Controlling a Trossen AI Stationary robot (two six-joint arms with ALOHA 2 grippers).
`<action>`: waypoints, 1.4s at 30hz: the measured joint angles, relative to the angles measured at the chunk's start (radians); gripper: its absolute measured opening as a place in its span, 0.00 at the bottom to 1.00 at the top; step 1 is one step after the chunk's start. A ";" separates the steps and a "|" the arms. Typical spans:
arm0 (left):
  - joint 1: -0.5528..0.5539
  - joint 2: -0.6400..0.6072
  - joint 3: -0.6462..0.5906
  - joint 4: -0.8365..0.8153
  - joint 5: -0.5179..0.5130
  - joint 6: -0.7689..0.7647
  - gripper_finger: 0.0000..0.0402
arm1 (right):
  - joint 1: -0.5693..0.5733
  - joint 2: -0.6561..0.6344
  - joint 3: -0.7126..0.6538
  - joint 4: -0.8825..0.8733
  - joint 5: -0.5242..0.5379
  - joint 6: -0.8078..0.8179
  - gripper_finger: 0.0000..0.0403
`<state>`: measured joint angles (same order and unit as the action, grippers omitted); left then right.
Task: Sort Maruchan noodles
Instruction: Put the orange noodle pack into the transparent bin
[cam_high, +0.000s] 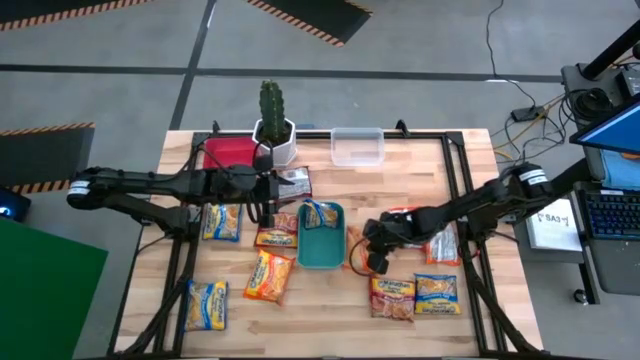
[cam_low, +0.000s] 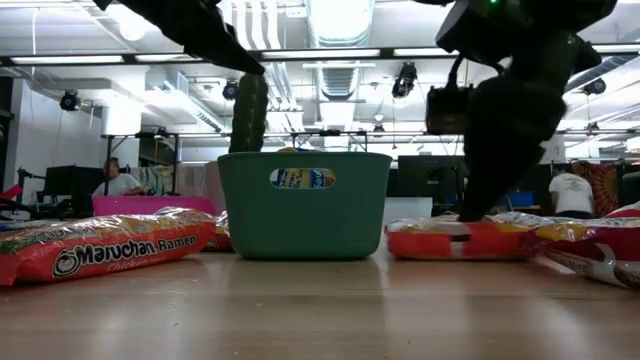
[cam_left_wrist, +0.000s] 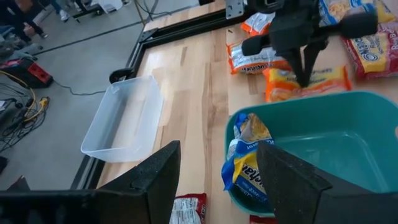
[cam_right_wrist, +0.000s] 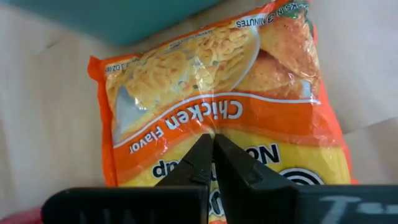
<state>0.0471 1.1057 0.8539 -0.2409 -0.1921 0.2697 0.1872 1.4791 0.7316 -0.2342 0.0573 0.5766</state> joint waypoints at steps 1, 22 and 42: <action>0.000 0.000 0.000 0.004 0.000 0.001 0.48 | -0.006 0.001 0.003 -0.003 0.023 0.000 0.02; 0.000 0.000 0.000 0.077 -0.008 0.036 0.48 | -0.400 -0.081 0.011 -0.021 0.080 -0.150 0.02; 0.001 0.004 0.000 0.077 -0.008 0.005 0.48 | -0.653 -0.249 -0.045 -0.023 -0.249 -0.116 0.37</action>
<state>0.0479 1.1095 0.8539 -0.1642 -0.2001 0.2749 -0.4663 1.2301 0.6865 -0.2576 -0.1913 0.4608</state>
